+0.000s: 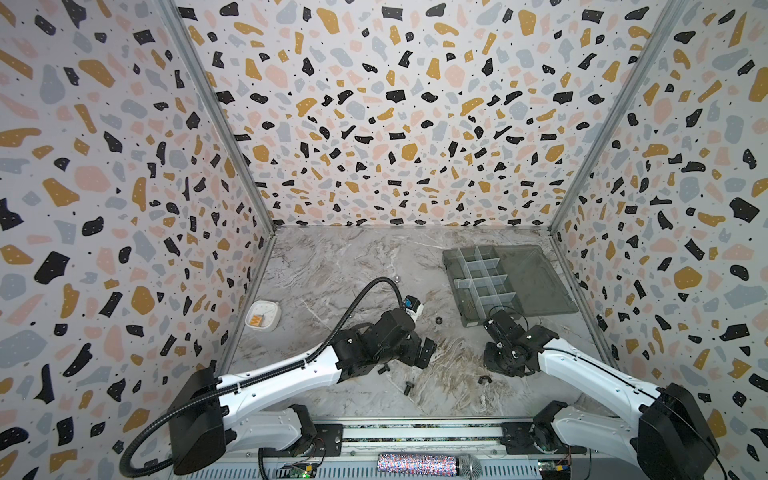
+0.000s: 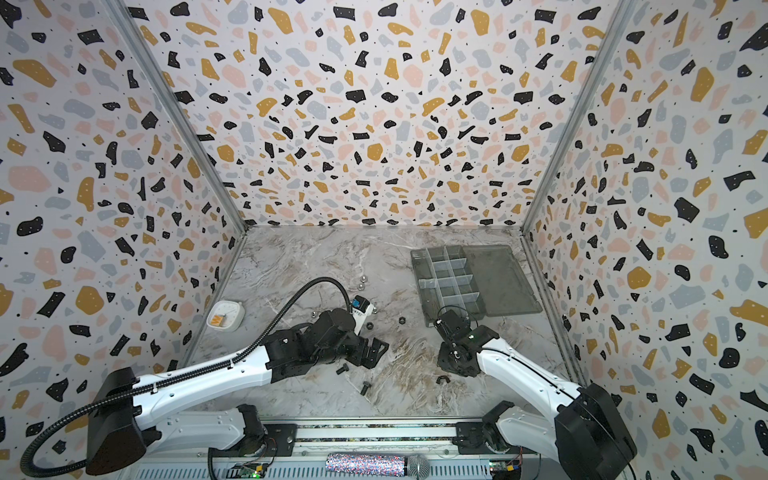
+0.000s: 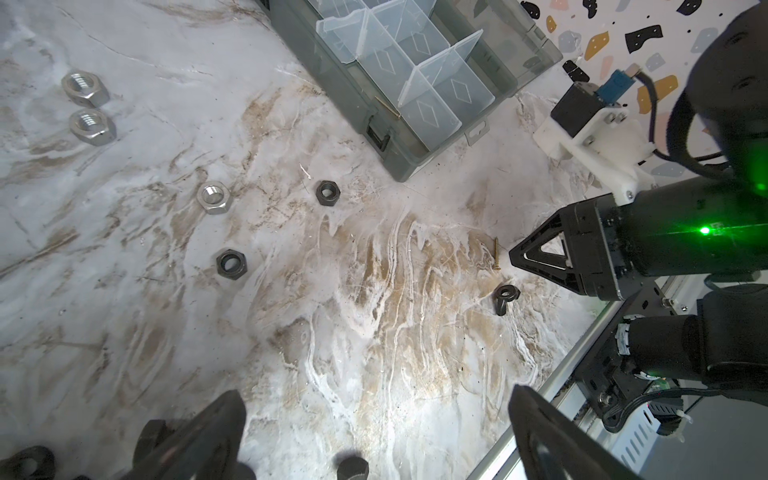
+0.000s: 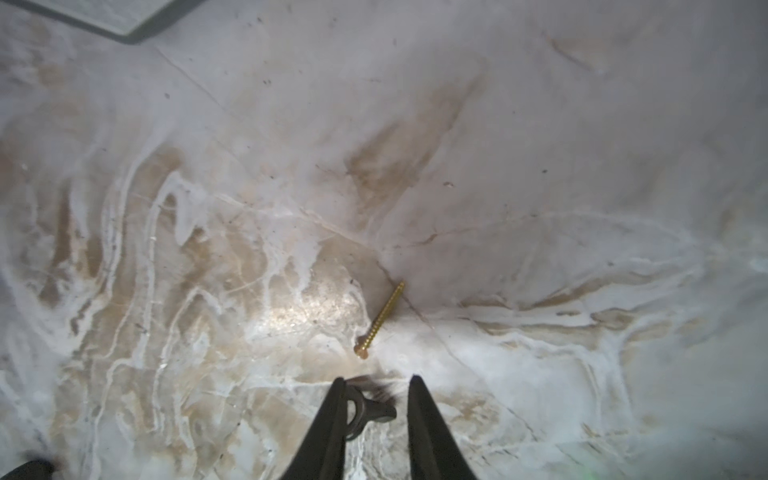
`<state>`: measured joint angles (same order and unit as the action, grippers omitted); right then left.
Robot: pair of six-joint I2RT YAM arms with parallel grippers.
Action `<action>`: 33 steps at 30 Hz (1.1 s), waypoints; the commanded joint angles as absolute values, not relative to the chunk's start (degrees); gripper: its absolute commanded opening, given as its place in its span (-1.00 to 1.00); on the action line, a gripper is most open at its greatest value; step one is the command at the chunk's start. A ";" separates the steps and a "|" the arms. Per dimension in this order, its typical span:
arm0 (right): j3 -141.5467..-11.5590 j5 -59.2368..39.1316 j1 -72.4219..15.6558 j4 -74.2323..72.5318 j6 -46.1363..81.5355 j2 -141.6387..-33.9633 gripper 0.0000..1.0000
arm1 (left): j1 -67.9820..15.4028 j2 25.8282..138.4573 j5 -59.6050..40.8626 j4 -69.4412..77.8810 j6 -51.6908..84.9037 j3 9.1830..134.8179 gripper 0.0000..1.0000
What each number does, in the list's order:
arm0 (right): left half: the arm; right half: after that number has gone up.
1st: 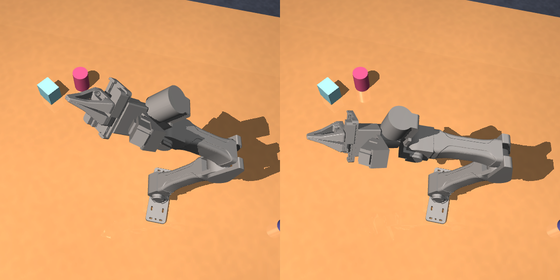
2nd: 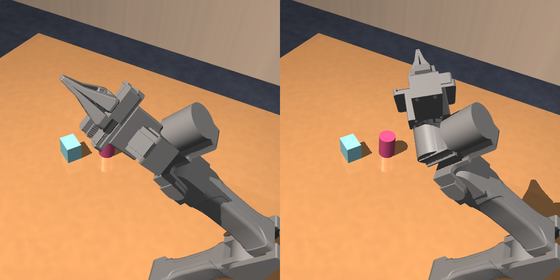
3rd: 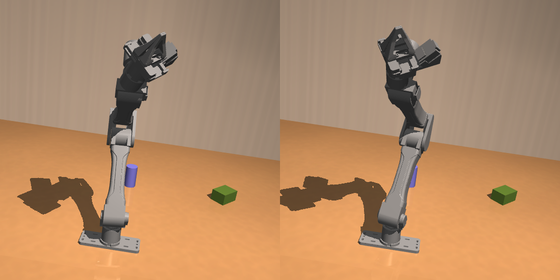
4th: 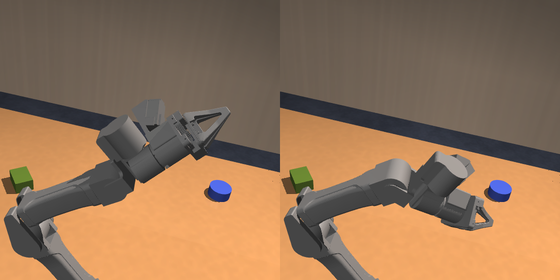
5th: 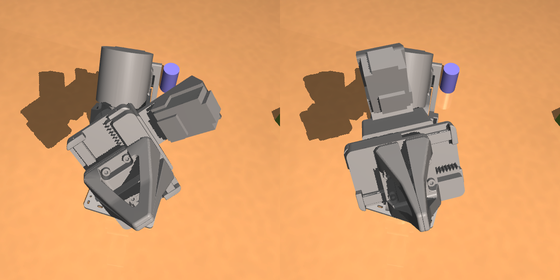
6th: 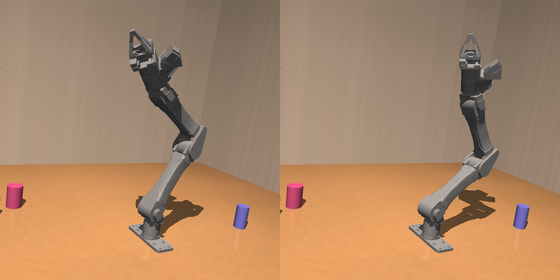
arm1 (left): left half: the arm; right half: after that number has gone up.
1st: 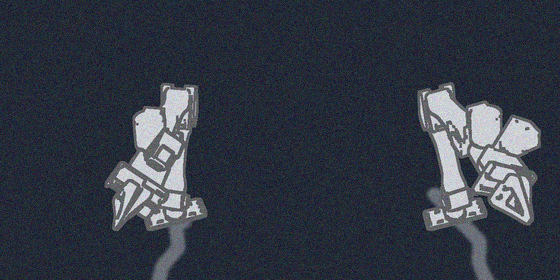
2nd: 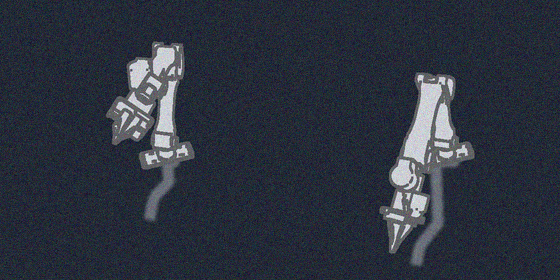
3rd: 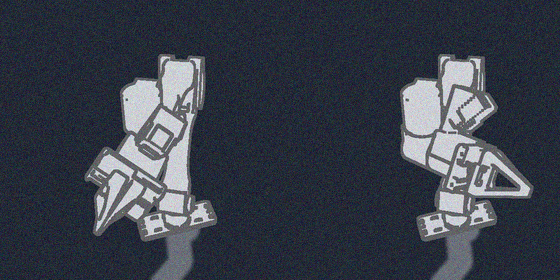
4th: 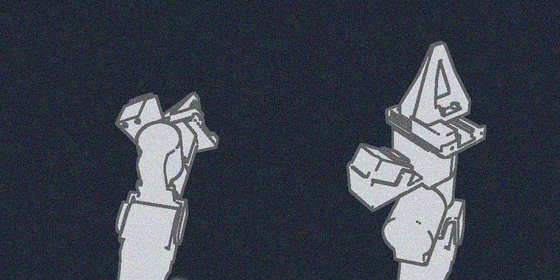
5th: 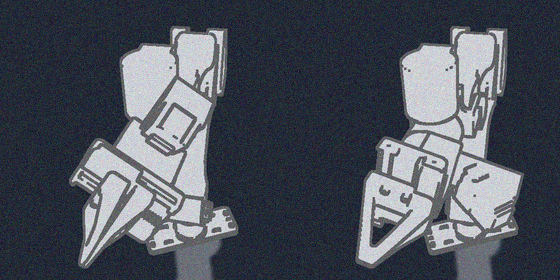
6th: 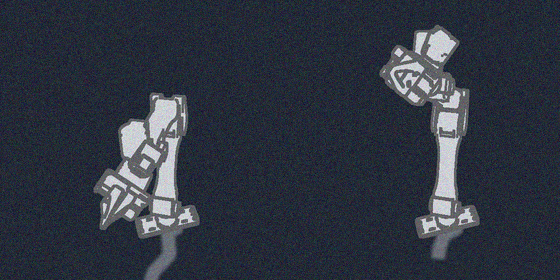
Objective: Sort the screws and nuts into containers
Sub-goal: 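Move the right gripper to the brass screw nearer the robot, then close the right gripper on the brass screw and lift it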
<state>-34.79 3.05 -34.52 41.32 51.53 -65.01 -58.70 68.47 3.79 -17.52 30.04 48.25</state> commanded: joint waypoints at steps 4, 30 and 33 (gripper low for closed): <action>-32.81 2.32 -34.13 38.37 53.23 -66.41 -0.42 | -59.06 67.06 3.12 -15.81 28.52 47.37 1.00; -31.81 -1.66 -27.77 32.11 47.43 -71.17 -0.42 | -59.06 66.93 4.17 -15.86 28.17 47.00 1.00; -32.34 -1.33 -27.67 32.35 46.75 -72.99 -0.44 | -59.11 67.07 4.39 -15.84 28.12 47.10 1.00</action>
